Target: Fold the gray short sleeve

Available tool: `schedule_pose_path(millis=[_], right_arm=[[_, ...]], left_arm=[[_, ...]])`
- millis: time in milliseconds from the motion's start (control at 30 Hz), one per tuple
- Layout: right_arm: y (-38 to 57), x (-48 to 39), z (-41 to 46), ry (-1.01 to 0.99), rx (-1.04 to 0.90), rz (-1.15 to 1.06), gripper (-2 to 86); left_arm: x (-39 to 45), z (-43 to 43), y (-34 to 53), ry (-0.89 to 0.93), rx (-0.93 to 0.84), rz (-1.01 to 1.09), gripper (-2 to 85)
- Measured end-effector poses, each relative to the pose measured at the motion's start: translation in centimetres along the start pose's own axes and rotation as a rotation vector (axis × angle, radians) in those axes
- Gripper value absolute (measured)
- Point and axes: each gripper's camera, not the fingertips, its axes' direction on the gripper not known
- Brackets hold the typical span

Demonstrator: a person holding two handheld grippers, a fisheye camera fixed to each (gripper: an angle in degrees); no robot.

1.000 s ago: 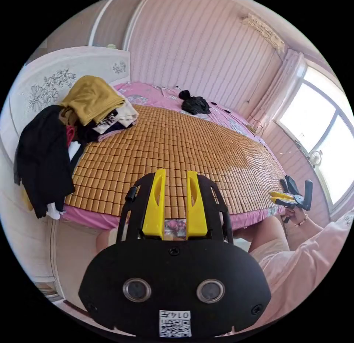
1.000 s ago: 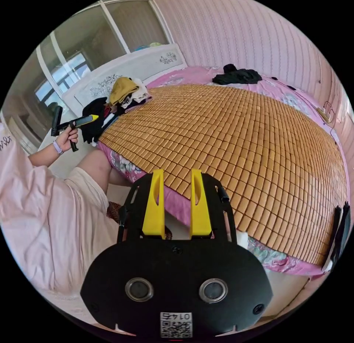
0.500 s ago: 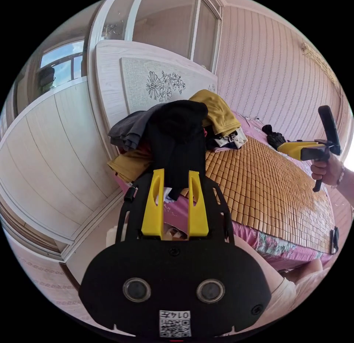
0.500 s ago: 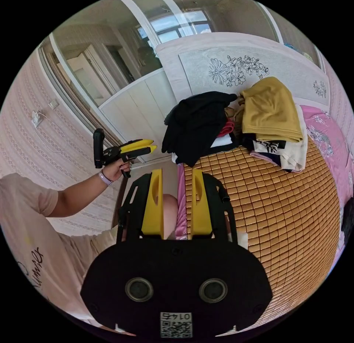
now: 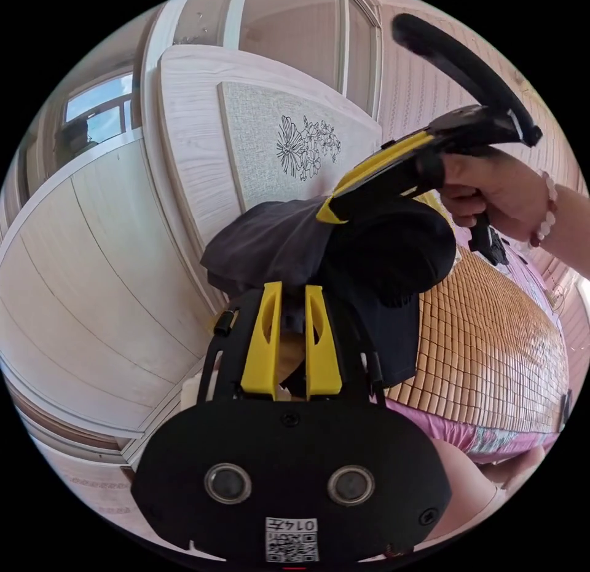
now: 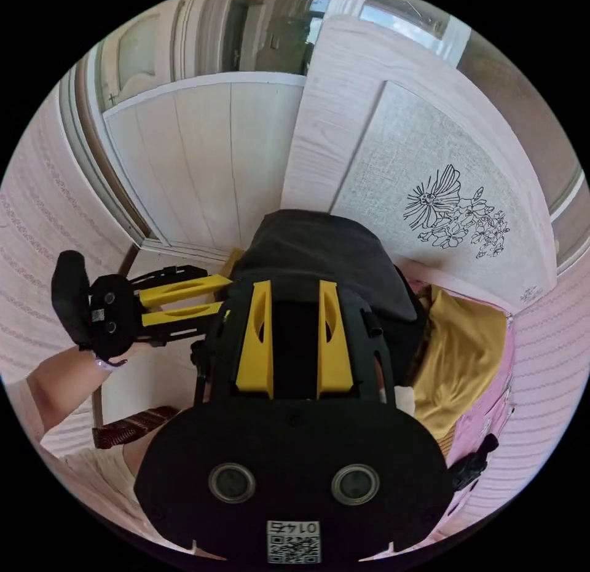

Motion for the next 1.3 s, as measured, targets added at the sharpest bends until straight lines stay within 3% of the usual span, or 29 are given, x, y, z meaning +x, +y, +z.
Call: schedule_pose_path(millis=[100, 300, 467, 567, 700, 833, 1000, 1067, 1133, 1233, 1300], right_arm=[[0.3, 1.4, 0.2, -0.085, 0.022, 0.057, 3.8], [4.6, 6.2, -7.3, -0.185, 0.267, 0.092, -0.2], [11.3, 11.5, -15.6, -0.232, 0.480, 0.184, -0.3], [15.6, 14.2, -20.1, -0.281, 0.555, 0.231, -0.4], [21.2, 16.2, -25.3, -0.202, 0.630, 0.232, -0.4], [30.7, 18.4, -27.9, -0.190, 0.751, 0.321, -0.3], [48.2, 17.1, -26.9, -0.097, 0.783, 0.466, -0.1], [55.0, 15.8, -24.2, -0.081, 0.692, 0.569, 0.0], [63.7, 13.6, -18.7, -0.027, 0.479, 0.779, 0.3], [72.3, 11.1, -12.3, -0.126, 0.264, 1.081, 1.4], [75.0, 9.6, -9.9, -0.203, 0.229, 1.156, 2.6]], left_arm=[[0.1, -0.4, -0.4, -0.005, -0.033, 0.011, 4.2], [1.3, -9.7, -1.4, -0.041, 0.251, 0.079, 0.9], [4.6, -19.4, -6.5, 0.238, 0.503, 0.102, -0.4], [7.1, -22.7, -8.5, 0.365, 0.570, 0.098, -0.7], [11.1, -25.3, -10.2, 0.433, 0.615, 0.137, -0.7], [18.3, -27.6, -11.5, 0.561, 0.626, 0.279, -0.5], [30.9, -27.1, -9.1, 0.833, 0.515, 0.558, 1.2], [37.8, -23.6, -4.7, 1.006, 0.341, 0.636, 3.8], [42.6, -19.6, -0.3, 1.087, 0.148, 0.732, 5.8], [47.4, -11.3, 7.1, 1.015, -0.218, 0.731, 7.0], [47.8, -7.4, 9.8, 0.953, -0.385, 0.663, 6.9]])
